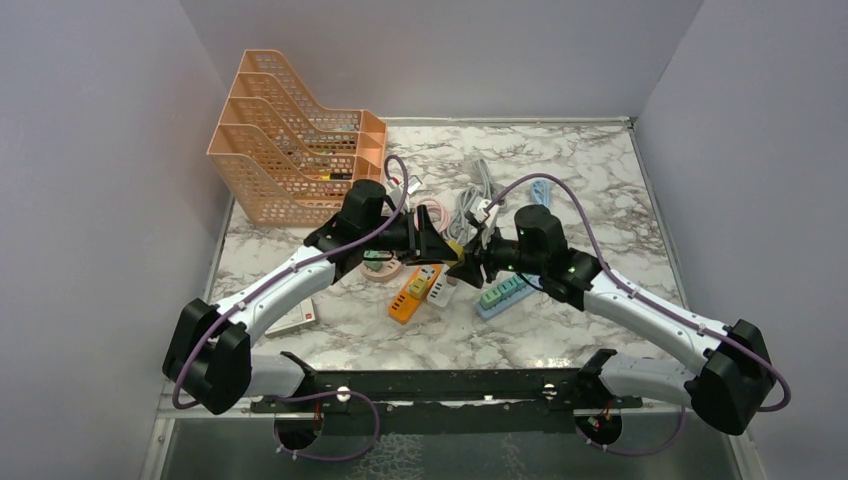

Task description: Insert the plug

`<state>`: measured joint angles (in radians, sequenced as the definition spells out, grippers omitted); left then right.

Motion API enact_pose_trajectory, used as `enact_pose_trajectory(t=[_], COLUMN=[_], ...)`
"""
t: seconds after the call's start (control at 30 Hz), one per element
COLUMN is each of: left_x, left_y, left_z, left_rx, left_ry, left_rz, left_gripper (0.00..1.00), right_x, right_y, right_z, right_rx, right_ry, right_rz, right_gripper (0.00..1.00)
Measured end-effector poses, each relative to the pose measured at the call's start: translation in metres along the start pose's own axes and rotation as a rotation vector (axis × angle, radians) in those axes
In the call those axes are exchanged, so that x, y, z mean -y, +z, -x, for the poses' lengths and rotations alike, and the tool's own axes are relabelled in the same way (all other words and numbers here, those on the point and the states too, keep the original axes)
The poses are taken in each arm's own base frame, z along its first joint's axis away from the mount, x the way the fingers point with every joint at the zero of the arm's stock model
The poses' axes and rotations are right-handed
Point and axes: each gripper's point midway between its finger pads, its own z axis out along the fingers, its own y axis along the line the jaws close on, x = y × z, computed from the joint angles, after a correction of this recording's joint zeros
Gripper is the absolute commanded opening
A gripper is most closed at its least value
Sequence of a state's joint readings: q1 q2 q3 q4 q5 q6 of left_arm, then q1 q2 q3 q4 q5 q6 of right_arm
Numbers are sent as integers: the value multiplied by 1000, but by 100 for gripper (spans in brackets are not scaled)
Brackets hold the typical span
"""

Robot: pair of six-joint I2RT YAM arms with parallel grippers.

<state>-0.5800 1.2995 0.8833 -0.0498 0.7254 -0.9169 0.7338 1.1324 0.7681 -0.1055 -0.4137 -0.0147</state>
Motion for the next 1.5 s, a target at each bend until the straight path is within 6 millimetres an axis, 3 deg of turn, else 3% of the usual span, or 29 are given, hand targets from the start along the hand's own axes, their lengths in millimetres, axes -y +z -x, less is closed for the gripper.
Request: enact_pose_trajectory(t=[0.1,0.17,0.27,0.4,0.57,0.77,0.9,1.07,1.17,1.33,1.5], left_x=[2,3,3,-5,-12,-14,-15,-13,-5,22,40], left_y=[1,2,3,6,10,13,26,43,58,100,147], left_z=[1,1,2,3,21,52,56,48,39,22,13], left_rx=[1,-2,-2,-4,39,133,142,119,93,33,-10], left_ry=[-7,-12,-16,12,124,303,416,537,604,725,827], left_rz=[-9,-15,-17,5,71,132,158,166,151,104,93], left_gripper=[25,19,17,17,17,17,16,16,16,16,16], right_x=[0,1,2,3,14,51,82,160,192,197,199], right_y=[0,0,0,-1,-15,-34,-43,-83,-106,-122,-134], right_z=[-2,-3,-3,3,20,41,43,13,-18,-71,-90], right_rx=[-7,-11,-13,-1,62,131,140,162,177,162,180], right_ry=[1,0,4,48,119,306,465,744,911,1143,1260], right_rz=[0,-2,-12,-30,-141,-403,-548,-737,-798,-799,-811], right_gripper=[39,49,64,72,73,71,69,66,65,63,63])
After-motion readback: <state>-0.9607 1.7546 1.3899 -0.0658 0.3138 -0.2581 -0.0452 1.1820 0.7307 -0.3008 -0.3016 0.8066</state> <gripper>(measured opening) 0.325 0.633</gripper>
